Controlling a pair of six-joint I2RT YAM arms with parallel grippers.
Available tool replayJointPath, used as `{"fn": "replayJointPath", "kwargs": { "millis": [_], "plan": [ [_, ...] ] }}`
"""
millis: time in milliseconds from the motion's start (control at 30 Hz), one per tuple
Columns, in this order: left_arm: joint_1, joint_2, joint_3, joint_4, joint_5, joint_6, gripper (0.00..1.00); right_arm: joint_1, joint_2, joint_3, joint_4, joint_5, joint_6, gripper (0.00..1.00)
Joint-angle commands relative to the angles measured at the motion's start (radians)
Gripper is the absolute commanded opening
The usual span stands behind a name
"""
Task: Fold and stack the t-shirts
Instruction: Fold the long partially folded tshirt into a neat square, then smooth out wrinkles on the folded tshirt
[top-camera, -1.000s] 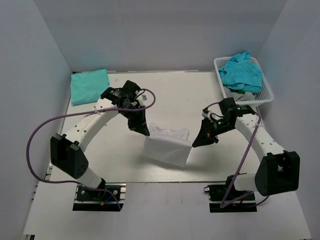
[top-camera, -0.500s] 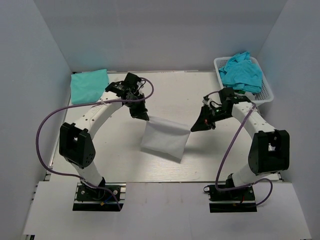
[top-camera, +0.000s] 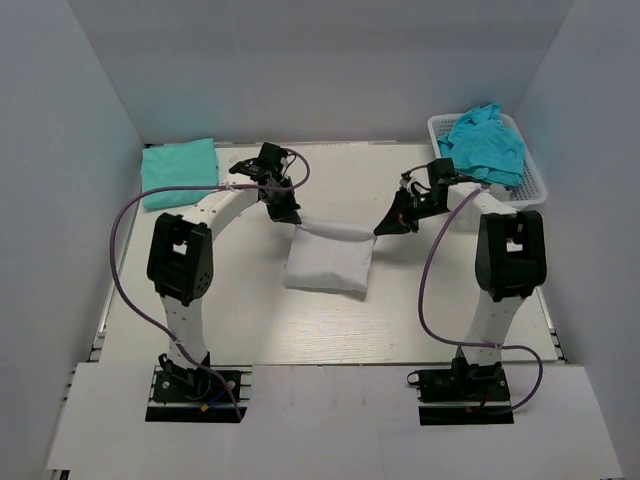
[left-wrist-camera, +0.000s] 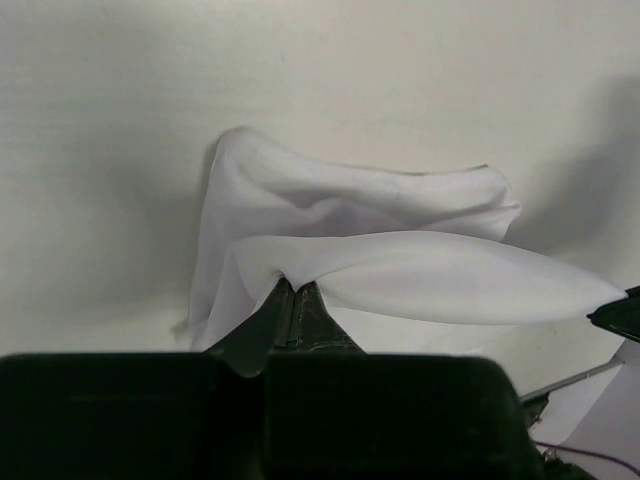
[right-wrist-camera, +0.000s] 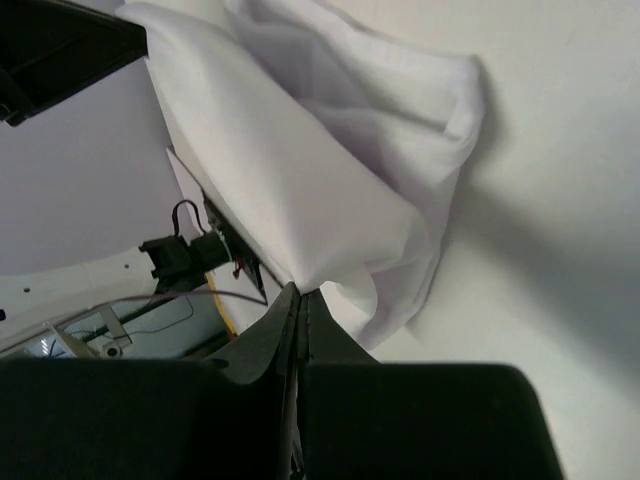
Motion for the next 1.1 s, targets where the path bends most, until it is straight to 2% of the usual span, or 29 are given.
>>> {"fn": "replayJointPath", "kwargs": {
  "millis": [0,233,300,333,367,400,433,467,500,533,800,900,1067],
  "plan": [
    [0.042,0.040,0.069,0.070,-0.030,0.000,0.00,-0.007,0.078,0.089,0.128,-0.016,0.020,0.00],
    [0.075,0.169,0.123,0.109,0.007,-0.018,0.01,-0.013,0.291,0.236,0.206,-0.051,0.068,0.00],
    [0.075,0.191,0.150,0.109,0.029,-0.018,0.11,-0.013,0.348,0.267,0.226,-0.068,0.080,0.01],
    [0.084,0.201,0.151,0.109,0.030,-0.018,0.19,-0.011,0.362,0.284,0.232,-0.070,0.083,0.12],
    [0.084,0.201,0.151,0.121,0.039,-0.018,0.43,-0.011,0.383,0.335,0.235,-0.079,0.086,0.59],
    [0.084,0.201,0.151,0.121,0.039,-0.029,0.51,-0.008,0.387,0.348,0.232,-0.079,0.099,0.89],
    [0.084,0.192,0.151,0.121,0.028,-0.029,0.58,-0.007,0.390,0.380,0.219,-0.079,0.091,0.90],
    [0.084,0.192,0.151,0.121,0.019,-0.029,0.79,-0.007,0.373,0.396,0.209,-0.079,0.086,0.90],
    [0.084,0.176,0.151,0.121,0.008,-0.029,0.93,-0.008,0.359,0.400,0.206,-0.073,0.082,0.90],
    [0.084,0.150,0.151,0.112,-0.016,-0.029,1.00,-0.010,0.347,0.393,0.206,-0.068,0.074,0.90],
    [0.060,0.025,0.129,0.135,-0.043,-0.009,1.00,0.024,0.129,0.264,0.142,-0.033,0.005,0.90],
    [0.059,0.005,0.069,0.240,0.104,0.000,1.00,0.042,0.080,0.181,0.215,-0.042,0.061,0.90],
    [0.047,0.045,0.060,0.317,0.213,-0.012,1.00,0.051,0.084,0.130,0.344,-0.078,0.125,0.90]
  ]
}}
